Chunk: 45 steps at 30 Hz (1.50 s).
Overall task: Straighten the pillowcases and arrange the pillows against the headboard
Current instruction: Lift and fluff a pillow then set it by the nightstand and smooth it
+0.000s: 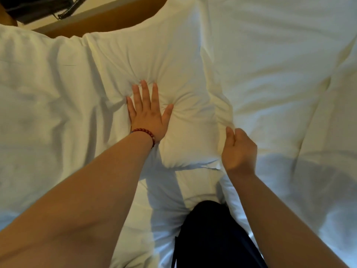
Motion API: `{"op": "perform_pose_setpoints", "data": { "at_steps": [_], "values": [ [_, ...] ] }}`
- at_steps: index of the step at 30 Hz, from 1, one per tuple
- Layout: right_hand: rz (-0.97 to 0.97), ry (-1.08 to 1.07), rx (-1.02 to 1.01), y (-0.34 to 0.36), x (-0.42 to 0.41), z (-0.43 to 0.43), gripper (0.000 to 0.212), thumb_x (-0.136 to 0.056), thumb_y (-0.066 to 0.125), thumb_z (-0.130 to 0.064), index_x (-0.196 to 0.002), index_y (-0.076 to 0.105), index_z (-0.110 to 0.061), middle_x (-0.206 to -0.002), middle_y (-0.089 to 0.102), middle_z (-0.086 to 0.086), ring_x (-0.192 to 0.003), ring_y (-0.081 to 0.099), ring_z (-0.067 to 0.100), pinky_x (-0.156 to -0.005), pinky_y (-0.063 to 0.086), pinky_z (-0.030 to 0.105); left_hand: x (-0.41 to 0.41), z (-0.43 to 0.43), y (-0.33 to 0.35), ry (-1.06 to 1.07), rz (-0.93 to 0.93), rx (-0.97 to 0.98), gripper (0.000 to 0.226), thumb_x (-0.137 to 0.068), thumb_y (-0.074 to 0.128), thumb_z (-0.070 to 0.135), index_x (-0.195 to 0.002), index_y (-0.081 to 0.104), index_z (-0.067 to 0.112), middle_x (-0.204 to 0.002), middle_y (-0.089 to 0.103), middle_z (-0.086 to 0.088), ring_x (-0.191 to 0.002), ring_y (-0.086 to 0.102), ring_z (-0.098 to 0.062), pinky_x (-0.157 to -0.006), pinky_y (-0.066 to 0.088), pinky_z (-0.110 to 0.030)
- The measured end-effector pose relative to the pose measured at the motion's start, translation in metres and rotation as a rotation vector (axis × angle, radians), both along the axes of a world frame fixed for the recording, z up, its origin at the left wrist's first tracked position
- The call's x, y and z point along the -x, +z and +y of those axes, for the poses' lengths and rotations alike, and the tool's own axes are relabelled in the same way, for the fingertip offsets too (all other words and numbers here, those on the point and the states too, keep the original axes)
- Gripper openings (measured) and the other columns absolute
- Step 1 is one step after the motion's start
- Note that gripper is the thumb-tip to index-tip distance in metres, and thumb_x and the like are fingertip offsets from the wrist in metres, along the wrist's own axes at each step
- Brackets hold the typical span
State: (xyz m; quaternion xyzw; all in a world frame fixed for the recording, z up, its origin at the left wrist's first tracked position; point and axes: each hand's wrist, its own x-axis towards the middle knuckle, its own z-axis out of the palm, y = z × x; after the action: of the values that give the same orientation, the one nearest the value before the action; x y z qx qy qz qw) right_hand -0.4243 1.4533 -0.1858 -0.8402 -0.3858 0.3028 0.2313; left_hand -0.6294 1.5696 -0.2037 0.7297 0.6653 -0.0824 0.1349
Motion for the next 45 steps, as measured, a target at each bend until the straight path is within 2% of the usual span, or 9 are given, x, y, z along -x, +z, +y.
{"op": "perform_pose_setpoints", "data": {
  "at_steps": [7,13,17,22,26,31,38,42,45],
  "values": [
    [0.178,-0.055,0.094,-0.02,-0.001,-0.033,0.051,-0.094,0.052,-0.053,-0.071,0.051,-0.008,-0.067,0.051,0.0,-0.068,0.049,0.019,-0.064,0.034,0.03,-0.002,0.0,0.008,-0.002,-0.033,0.052,0.074,-0.098,0.013,0.062,-0.154,-0.015,0.024,-0.162,-0.023,-0.006,-0.148,-0.023,-0.025,-0.117,-0.017,-0.045],
    [0.232,-0.206,-0.017,-0.009,-0.012,-0.06,0.026,-0.098,0.055,-0.032,-0.086,0.053,-0.009,-0.07,0.05,-0.001,-0.068,0.051,0.019,-0.058,0.039,0.011,0.023,-0.054,0.042,-0.072,-0.223,0.077,0.072,-0.101,0.03,0.053,-0.157,-0.002,0.019,-0.164,-0.01,-0.008,-0.151,-0.009,-0.026,-0.121,-0.003,-0.042],
    [0.796,-0.438,0.094,-0.005,0.02,-0.066,0.018,-0.096,0.057,-0.038,-0.091,0.055,-0.02,-0.072,0.057,0.005,-0.059,0.058,0.021,-0.054,0.051,0.031,0.044,-0.14,0.04,-0.091,-0.315,0.008,0.073,-0.097,0.039,0.053,-0.156,0.016,0.016,-0.164,0.006,-0.011,-0.151,0.005,-0.027,-0.12,0.004,-0.035],
    [1.009,-0.474,0.124,-0.014,0.054,-0.081,0.036,-0.083,0.074,-0.034,-0.114,0.056,-0.028,-0.104,0.066,-0.007,-0.087,0.064,0.009,-0.069,0.053,0.025,0.047,-0.185,0.048,0.501,-0.832,-0.082,0.025,-0.097,0.059,0.017,-0.121,0.065,0.016,-0.129,0.056,0.001,-0.113,0.053,-0.003,-0.101,0.04,-0.012],
    [1.181,-0.696,-0.008,-0.011,0.044,-0.081,0.02,-0.103,0.043,-0.021,-0.115,0.055,-0.011,-0.114,0.058,0.004,-0.08,0.067,0.002,-0.076,0.054,0.017,0.061,-0.202,0.041,1.041,-0.954,0.183,0.012,-0.099,0.055,0.026,-0.099,0.067,0.029,-0.097,0.063,0.013,-0.089,0.058,-0.002,-0.075,0.045,-0.02],
    [1.387,-0.782,0.018,-0.016,0.071,-0.095,0.018,-0.099,0.052,-0.028,-0.113,0.06,-0.019,-0.124,0.06,0.006,-0.115,0.058,0.02,-0.1,0.048,0.035,0.102,-0.205,0.022,1.521,-1.492,0.119,0.032,-0.097,0.057,0.035,-0.127,0.059,0.025,-0.107,0.063,0.008,-0.095,0.059,-0.006,-0.08,0.048,-0.023],
    [1.414,-0.63,0.103,-0.034,0.125,-0.072,0.009,-0.095,0.061,-0.019,-0.103,0.064,-0.017,-0.1,0.065,0.0,-0.101,0.062,0.014,-0.083,0.052,0.027,0.127,-0.204,0.024,1.497,-1.97,0.11,0.018,-0.093,0.064,0.017,-0.111,0.065,0.015,-0.078,0.073,0.0,-0.088,0.071,-0.013,-0.1,0.05,-0.036],
    [1.389,-0.745,-0.012,-0.039,0.128,-0.084,0.027,-0.097,0.058,-0.016,-0.124,0.059,-0.008,-0.108,0.067,0.009,-0.103,0.065,0.022,-0.081,0.056,0.032,0.132,-0.211,0.018,1.498,-1.867,0.064,0.036,-0.091,0.068,0.016,-0.127,0.062,0.012,-0.105,0.072,-0.003,-0.097,0.067,-0.016,-0.089,0.055,-0.028],
    [1.379,-0.769,-0.031,-0.04,0.13,-0.094,0.023,-0.099,0.055,-0.02,-0.118,0.059,-0.008,-0.101,0.065,0.007,-0.091,0.065,0.019,-0.068,0.056,0.028,0.133,-0.221,0.013,1.53,-1.747,0.015,0.024,-0.09,0.07,0.015,-0.113,0.064,0.013,-0.101,0.067,-0.002,-0.092,0.062,-0.014,-0.087,0.053,-0.025]
  ]
}}
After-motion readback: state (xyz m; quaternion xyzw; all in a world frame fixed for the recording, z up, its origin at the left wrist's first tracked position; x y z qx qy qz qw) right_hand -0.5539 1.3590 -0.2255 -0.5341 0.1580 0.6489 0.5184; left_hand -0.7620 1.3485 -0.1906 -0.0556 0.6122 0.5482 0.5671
